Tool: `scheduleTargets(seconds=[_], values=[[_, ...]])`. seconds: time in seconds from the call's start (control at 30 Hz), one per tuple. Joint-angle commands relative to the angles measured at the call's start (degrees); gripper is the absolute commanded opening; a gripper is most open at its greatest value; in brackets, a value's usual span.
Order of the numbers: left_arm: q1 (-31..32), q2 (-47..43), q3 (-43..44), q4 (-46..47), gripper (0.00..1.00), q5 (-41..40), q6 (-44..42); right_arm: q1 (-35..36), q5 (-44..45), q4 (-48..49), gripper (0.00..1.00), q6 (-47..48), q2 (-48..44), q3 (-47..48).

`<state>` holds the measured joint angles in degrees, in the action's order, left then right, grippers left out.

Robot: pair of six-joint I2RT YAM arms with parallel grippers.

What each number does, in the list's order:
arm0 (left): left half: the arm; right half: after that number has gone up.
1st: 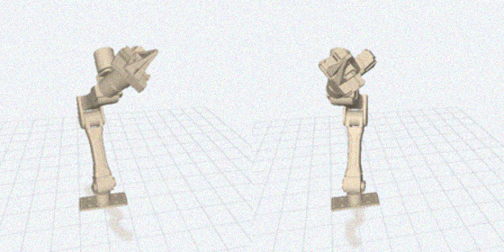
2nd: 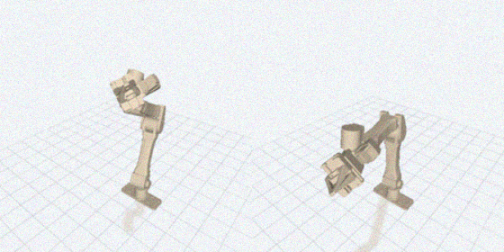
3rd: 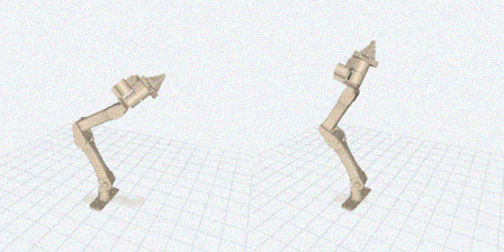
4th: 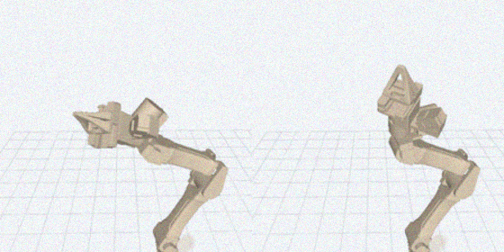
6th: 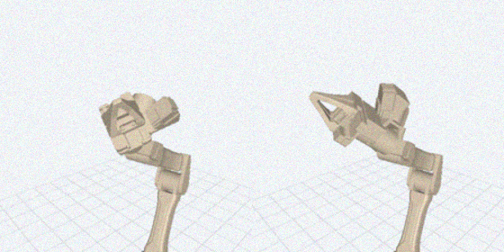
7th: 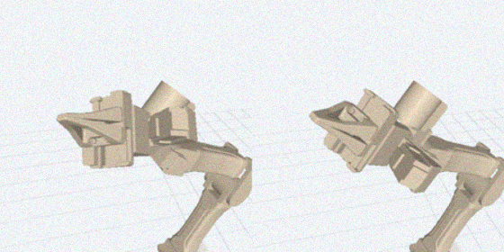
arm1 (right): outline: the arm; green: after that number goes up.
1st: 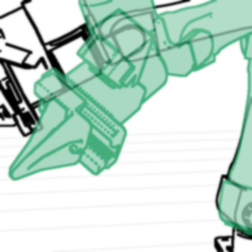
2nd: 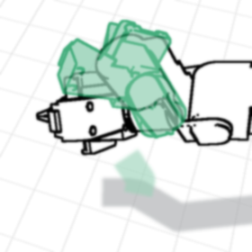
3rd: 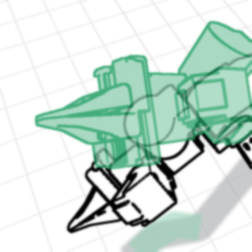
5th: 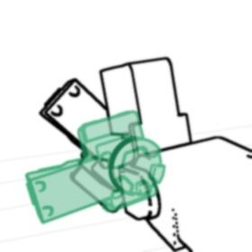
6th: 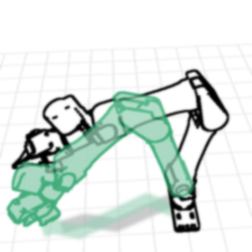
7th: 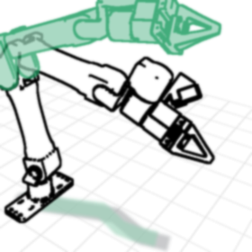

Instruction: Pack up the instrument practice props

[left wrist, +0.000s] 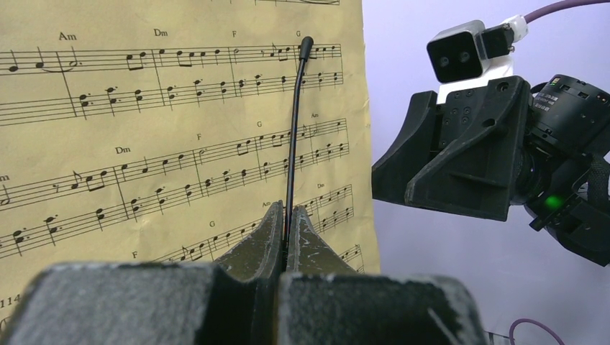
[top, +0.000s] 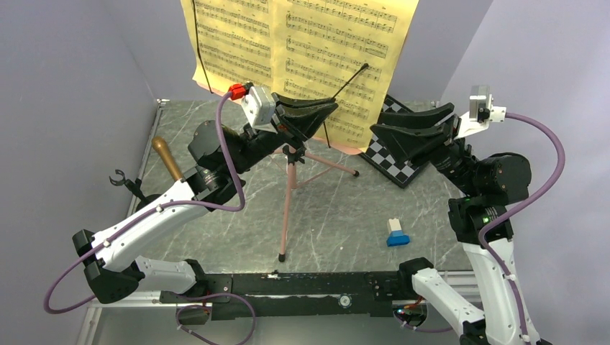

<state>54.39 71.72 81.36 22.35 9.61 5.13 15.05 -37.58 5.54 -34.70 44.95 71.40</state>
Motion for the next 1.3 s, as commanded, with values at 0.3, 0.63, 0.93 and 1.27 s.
scheduleTargets(seconds=[0.3,0.63,0.93,1.27], values=[[-0.6,-2.3,-0.9,3.1,0.0,-2.6,-1.9,0.7,-0.7,1.4,0.44,-0.4,-1.8,0.2],[1.2,-5.1,-5.0,10.1,0.0,0.1,-2.8,0.7,-2.1,2.7,0.42,-1.5,-0.8,0.2],[2.1,-5.9,-6.3,11.4,0.0,1.0,-3.5,0.7,-0.9,1.2,0.52,-0.5,-0.6,1.0],[3.1,-5.2,-6.5,11.0,0.0,1.0,-4.4,2.5,2.6,-6.9,0.63,3.8,2.9,5.5]])
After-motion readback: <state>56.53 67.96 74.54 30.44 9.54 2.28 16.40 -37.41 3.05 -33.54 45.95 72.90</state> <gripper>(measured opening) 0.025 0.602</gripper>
